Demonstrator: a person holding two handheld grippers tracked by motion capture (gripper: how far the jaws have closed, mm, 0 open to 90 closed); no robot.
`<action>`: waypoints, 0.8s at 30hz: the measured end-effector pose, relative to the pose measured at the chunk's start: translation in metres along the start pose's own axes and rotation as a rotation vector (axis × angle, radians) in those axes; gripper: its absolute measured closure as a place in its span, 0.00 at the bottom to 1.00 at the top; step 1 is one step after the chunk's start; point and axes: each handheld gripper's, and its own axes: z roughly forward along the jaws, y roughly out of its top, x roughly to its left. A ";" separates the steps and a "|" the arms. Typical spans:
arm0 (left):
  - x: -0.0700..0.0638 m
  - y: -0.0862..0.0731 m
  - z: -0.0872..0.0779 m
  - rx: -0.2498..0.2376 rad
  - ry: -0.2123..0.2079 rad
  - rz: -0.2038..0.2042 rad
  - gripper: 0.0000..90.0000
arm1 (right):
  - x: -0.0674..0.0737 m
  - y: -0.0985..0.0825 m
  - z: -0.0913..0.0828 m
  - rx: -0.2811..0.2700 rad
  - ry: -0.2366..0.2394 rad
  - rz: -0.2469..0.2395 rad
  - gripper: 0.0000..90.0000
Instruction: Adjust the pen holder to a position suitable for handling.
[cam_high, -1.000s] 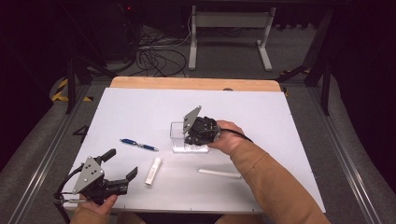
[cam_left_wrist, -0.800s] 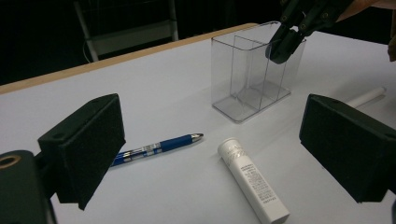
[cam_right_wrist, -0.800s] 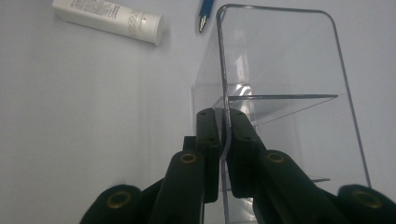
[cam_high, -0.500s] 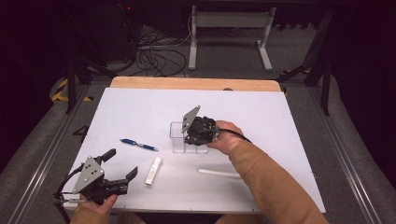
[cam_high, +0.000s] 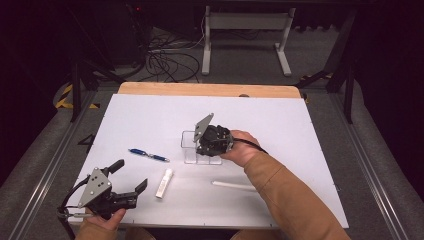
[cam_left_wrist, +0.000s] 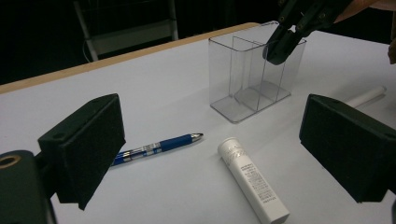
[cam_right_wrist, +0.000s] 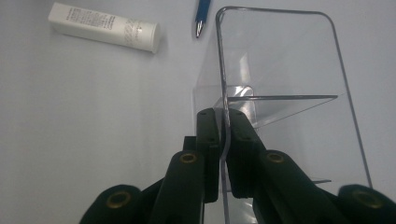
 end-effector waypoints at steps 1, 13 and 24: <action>0.000 0.000 0.000 0.000 0.000 0.001 0.08 | 0.000 0.000 0.000 0.000 0.000 0.000 0.95; 0.001 0.000 0.001 0.011 -0.003 0.002 0.08 | 0.002 -0.004 -0.017 -0.094 -0.029 0.042 0.62; 0.000 0.002 0.000 0.021 -0.021 0.038 0.04 | 0.005 -0.010 -0.048 -0.250 -0.064 0.106 0.28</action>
